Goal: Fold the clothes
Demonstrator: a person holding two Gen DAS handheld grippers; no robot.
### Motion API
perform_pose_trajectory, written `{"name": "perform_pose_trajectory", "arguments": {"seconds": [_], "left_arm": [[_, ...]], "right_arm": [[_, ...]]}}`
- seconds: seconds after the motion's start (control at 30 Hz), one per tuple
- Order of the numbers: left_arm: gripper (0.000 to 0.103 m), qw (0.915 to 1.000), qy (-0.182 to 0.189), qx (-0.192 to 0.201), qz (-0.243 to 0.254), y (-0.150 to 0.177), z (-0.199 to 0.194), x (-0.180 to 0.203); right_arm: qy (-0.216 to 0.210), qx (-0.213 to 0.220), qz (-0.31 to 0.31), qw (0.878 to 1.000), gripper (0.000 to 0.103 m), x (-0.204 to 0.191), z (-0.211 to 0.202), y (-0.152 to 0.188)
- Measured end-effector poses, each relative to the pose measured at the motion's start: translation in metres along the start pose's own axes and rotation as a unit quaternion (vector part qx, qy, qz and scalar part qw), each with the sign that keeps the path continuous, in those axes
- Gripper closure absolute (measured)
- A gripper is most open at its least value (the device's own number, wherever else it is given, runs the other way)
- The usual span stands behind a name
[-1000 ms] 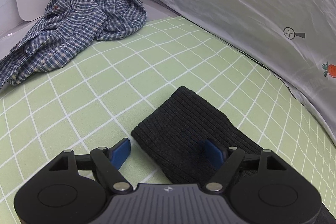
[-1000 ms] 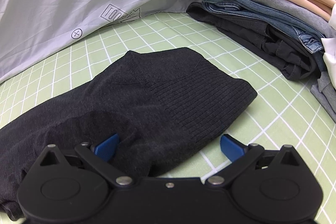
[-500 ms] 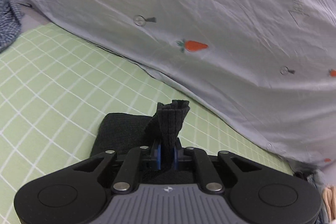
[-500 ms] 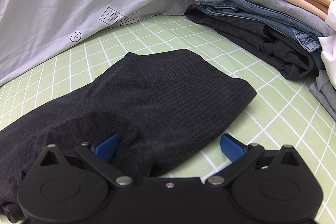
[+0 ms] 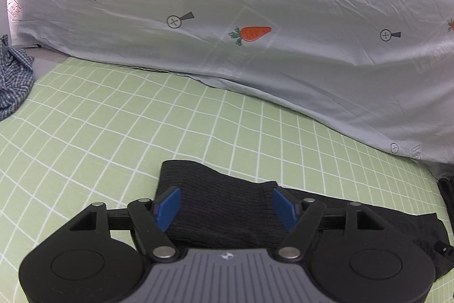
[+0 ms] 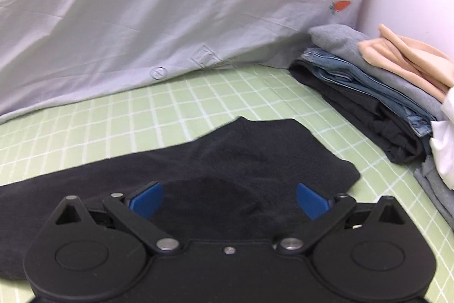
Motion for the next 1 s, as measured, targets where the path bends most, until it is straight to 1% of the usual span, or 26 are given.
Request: {"name": "perform_pose_trajectory", "arguments": {"seconds": [0.07,0.1,0.13,0.2,0.27,0.33,0.37,0.4,0.43,0.5,0.57,0.67,0.77,0.83,0.87,1.0], "left_arm": [[0.029,0.9991,-0.042,-0.006,0.007,0.003,0.003,-0.017],[0.029,0.9987,-0.049,-0.011,0.008,0.006,0.004,-0.021],[0.029,0.9983,-0.056,-0.016,0.009,0.009,0.006,-0.026],[0.029,0.9972,-0.070,-0.026,0.010,0.015,0.009,-0.035],[0.029,0.9958,-0.084,-0.035,0.012,0.021,0.012,-0.044],[0.029,0.9941,-0.097,-0.045,0.013,0.028,0.015,-0.053],[0.029,0.9934,-0.103,-0.050,0.013,0.031,0.016,-0.057],[0.029,0.9931,-0.103,-0.055,0.010,0.034,0.018,-0.059],[0.029,0.9932,-0.101,-0.058,0.008,0.037,0.019,-0.061],[0.028,0.9937,-0.094,-0.062,0.005,0.040,0.021,-0.064],[0.027,0.9941,-0.086,-0.065,0.008,0.041,0.022,-0.067],[0.022,0.9946,-0.078,-0.065,0.021,0.042,0.026,-0.069],[0.020,0.9958,-0.065,-0.062,0.015,0.044,0.029,-0.072],[0.019,0.9965,-0.052,-0.064,-0.004,0.045,0.030,-0.076],[0.018,0.9968,-0.048,-0.064,-0.006,0.045,0.030,-0.077],[0.015,0.9970,-0.042,-0.065,0.008,0.044,0.032,-0.077]], "right_arm": [[-0.047,-0.002,-0.019,0.999,0.003,-0.041,-0.005,-0.001],[-0.068,-0.008,-0.032,0.997,0.007,-0.062,-0.005,0.000],[-0.089,-0.014,-0.046,0.995,0.008,-0.083,-0.006,0.002],[-0.133,-0.024,-0.075,0.988,0.015,-0.125,-0.008,0.009],[-0.171,-0.033,-0.090,0.981,0.015,-0.160,-0.012,0.017],[-0.205,-0.044,-0.101,0.972,0.018,-0.194,-0.016,0.024],[-0.218,-0.051,-0.105,0.969,0.022,-0.208,-0.019,0.029],[-0.232,-0.058,-0.106,0.965,0.029,-0.222,-0.021,0.033],[-0.244,-0.066,-0.107,0.961,0.032,-0.234,-0.024,0.037],[-0.263,-0.080,-0.107,0.955,0.047,-0.252,-0.028,0.047],[-0.275,-0.092,-0.107,0.951,0.050,-0.267,-0.035,0.057],[-0.291,-0.106,-0.090,0.947,0.050,-0.279,-0.040,0.068],[-0.298,-0.117,-0.065,0.945,0.048,-0.285,-0.040,0.074],[-0.297,-0.128,-0.044,0.945,0.043,-0.288,-0.038,0.075],[-0.295,-0.132,-0.034,0.946,0.039,-0.289,-0.037,0.075],[-0.286,-0.130,-0.027,0.949,0.027,-0.289,-0.039,0.074]]}}
Point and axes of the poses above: each gripper's, at about its wrist camera, not at the fingertips, and z roughly the way its jaws point, x to its right, y to its underside, the point moved 10 cm from there along z, roughly the way its jaws point, and after that the axes turned 1 degree about y, right-handed, at the moved point
